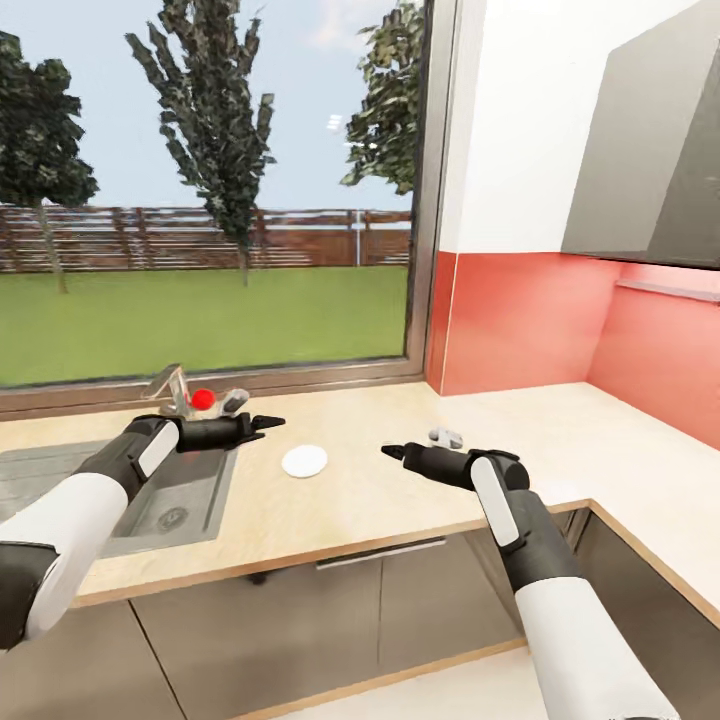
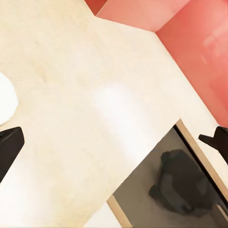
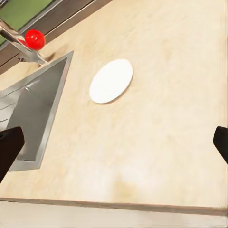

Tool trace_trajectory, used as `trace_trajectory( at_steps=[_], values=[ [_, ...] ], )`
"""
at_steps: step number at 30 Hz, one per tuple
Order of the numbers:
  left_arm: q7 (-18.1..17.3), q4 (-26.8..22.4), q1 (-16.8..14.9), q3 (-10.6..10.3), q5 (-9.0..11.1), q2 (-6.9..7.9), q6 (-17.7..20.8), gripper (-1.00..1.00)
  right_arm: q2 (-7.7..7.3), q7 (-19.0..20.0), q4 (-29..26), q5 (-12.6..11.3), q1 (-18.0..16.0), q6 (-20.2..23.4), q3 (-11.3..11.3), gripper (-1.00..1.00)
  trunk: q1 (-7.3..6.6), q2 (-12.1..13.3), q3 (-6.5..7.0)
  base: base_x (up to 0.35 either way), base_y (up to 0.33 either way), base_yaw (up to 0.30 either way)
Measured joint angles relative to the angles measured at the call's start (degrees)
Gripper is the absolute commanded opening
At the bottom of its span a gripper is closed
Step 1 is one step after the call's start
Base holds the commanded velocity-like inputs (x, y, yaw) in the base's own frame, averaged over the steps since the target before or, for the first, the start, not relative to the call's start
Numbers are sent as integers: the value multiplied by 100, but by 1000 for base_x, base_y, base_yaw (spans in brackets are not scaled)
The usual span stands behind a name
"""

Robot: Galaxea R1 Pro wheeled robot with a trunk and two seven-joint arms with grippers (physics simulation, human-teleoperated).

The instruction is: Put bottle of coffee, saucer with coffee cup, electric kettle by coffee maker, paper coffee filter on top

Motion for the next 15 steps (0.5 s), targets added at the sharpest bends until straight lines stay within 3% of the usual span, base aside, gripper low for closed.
trace_trajectory(
  at_steps=[3,8,15],
  values=[
    [0,1,37,32,-1,3,0,100,21,8,246,-16,0,2,33,100,0,0,0,338,0,-37],
    [-1,1,125,46,-5,4,-2,100,35,14,381,-61,-1,-5,551,100,2,0,0,198,0,-6],
    [7,0,239,55,-11,10,-31,100,36,28,416,-72,-1,1,651,100,3,0,1,42,0,0]
  ],
)
